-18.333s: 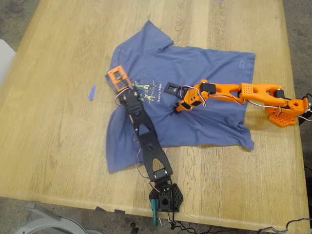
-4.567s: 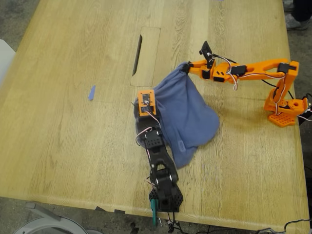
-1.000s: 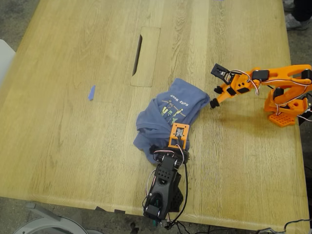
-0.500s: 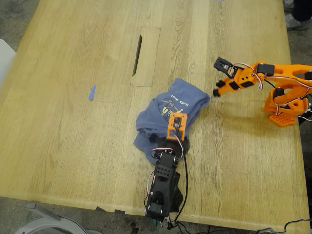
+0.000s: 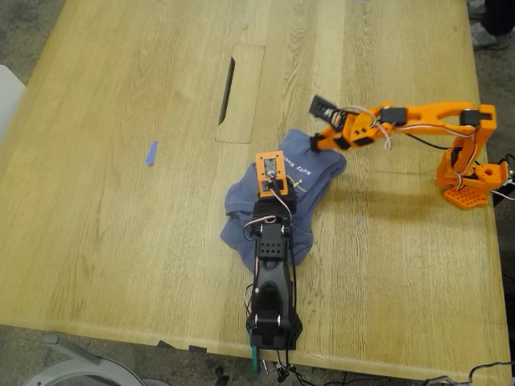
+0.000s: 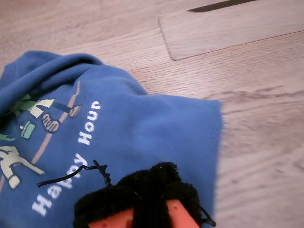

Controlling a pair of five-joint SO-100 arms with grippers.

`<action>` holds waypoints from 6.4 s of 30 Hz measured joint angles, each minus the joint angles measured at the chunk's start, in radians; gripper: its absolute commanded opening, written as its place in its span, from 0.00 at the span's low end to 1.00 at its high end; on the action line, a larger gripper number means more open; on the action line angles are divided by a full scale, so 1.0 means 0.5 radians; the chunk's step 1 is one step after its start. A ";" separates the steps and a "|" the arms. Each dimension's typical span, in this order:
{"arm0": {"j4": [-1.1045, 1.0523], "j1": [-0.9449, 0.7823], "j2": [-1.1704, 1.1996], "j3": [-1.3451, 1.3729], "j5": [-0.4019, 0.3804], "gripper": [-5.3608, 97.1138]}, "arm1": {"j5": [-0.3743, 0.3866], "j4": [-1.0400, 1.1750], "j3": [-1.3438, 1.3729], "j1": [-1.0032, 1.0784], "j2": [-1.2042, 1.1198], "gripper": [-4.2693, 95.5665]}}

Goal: Fold a T-shirt

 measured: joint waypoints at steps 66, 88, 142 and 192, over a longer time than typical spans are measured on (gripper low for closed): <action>0.347 -0.037 0.074 0.304 -0.021 0.05 | 0.052 -0.368 -0.012 -0.273 -0.276 0.04; -0.494 -0.841 -0.509 0.571 -0.031 0.05 | 0.160 -0.850 1.476 -0.230 0.393 0.04; 1.089 -3.019 1.500 1.135 0.074 0.05 | -0.160 0.997 2.853 2.942 3.574 0.04; 1.644 -3.151 1.893 1.252 -0.095 0.06 | -0.546 1.172 3.157 4.096 3.632 0.13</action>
